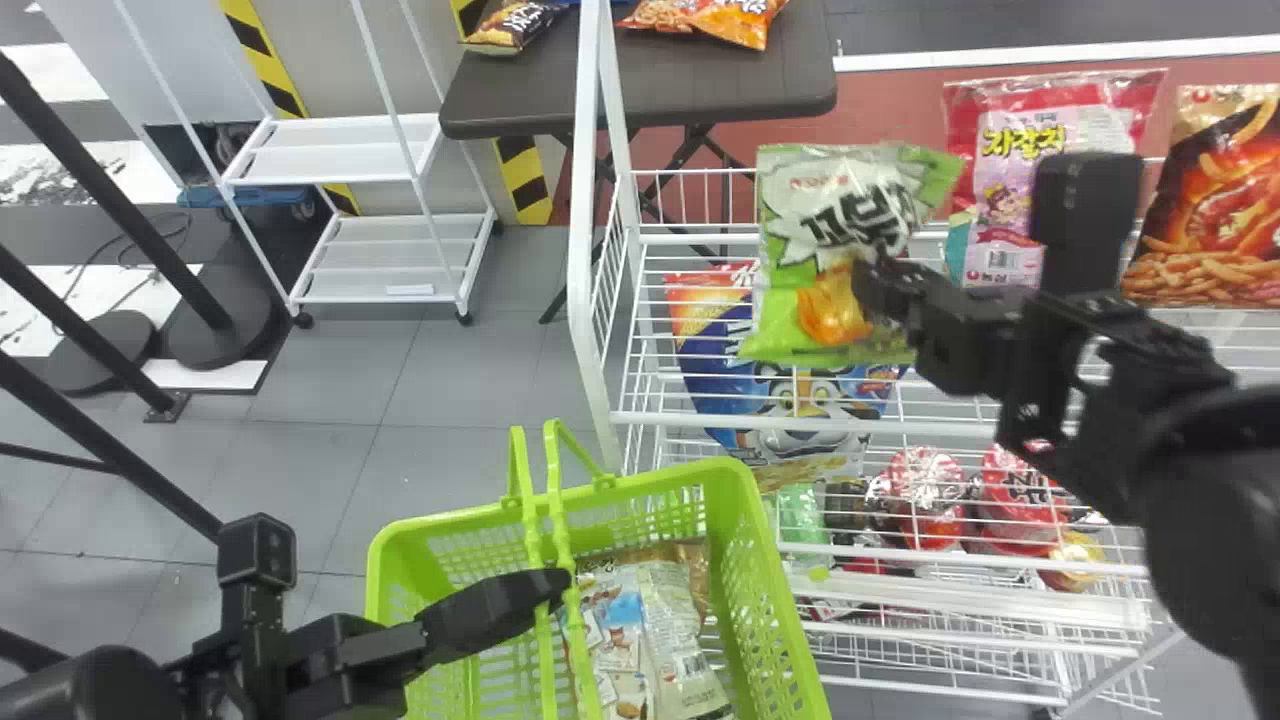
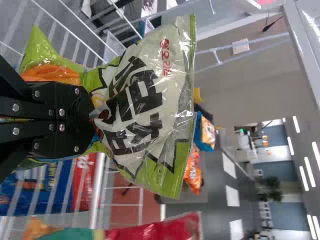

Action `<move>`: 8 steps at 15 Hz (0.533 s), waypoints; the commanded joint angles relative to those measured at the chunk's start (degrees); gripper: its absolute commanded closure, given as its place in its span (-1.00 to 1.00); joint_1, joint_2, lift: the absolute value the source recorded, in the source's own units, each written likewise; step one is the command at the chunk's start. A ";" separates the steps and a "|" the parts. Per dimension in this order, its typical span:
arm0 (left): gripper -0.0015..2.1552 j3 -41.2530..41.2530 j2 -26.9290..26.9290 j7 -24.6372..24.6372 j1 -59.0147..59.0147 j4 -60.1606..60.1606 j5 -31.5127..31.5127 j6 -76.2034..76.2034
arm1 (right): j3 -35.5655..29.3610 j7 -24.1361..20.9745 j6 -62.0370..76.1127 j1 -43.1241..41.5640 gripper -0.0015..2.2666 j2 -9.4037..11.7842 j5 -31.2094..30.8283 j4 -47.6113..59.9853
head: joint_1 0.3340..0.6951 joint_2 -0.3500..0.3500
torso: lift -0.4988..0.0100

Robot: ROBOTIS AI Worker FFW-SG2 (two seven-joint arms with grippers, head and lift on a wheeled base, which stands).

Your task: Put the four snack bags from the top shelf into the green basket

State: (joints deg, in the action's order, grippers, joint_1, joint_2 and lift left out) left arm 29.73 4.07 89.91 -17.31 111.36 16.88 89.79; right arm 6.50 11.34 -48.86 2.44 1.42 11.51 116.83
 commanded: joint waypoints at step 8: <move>0.99 -0.28 -0.29 0.66 0.35 0.09 -0.18 0.24 | -1.06 1.40 -29.50 13.20 0.99 3.06 15.82 21.16 | 1.00 0.62 | 0.96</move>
State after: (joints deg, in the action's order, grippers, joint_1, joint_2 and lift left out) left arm 29.44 3.84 89.91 -17.00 111.37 16.70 89.79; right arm 4.37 12.60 -76.34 15.46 4.47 25.47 138.36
